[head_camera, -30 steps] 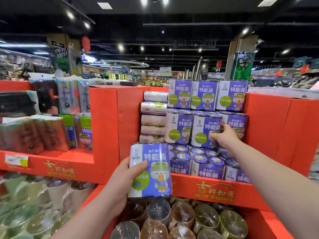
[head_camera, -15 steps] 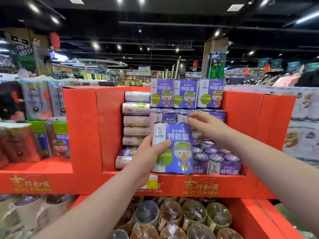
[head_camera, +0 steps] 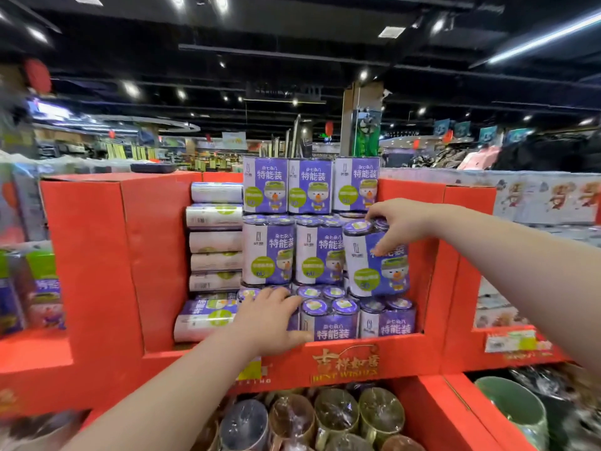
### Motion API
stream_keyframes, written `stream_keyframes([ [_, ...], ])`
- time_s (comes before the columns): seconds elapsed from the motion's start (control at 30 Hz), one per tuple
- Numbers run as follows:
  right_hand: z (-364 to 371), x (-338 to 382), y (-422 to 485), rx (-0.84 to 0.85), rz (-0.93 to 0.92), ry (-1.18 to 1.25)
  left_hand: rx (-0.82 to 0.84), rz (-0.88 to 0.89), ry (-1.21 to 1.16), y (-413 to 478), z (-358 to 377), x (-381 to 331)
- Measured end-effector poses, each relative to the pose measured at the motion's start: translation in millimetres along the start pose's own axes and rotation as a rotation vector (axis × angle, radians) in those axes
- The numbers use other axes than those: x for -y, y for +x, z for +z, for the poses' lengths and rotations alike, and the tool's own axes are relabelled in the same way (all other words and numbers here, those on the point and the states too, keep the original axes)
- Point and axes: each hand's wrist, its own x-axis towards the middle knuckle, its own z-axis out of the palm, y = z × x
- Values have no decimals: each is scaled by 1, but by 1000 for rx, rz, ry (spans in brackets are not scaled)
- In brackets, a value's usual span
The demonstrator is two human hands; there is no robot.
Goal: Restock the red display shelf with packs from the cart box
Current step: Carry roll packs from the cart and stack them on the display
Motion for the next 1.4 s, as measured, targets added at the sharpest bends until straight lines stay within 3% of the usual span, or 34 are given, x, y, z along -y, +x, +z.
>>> stream_keyframes([
  [0.17, 10, -9, 21, -14, 67, -142, -102, 1, 71, 3, 12, 0],
  [0.63, 37, -9, 40, -99, 74, -473, -90, -14, 69, 6, 15, 1],
  [1.4, 51, -9, 50, -187, 67, -404, -80, -28, 77, 4, 17, 1],
])
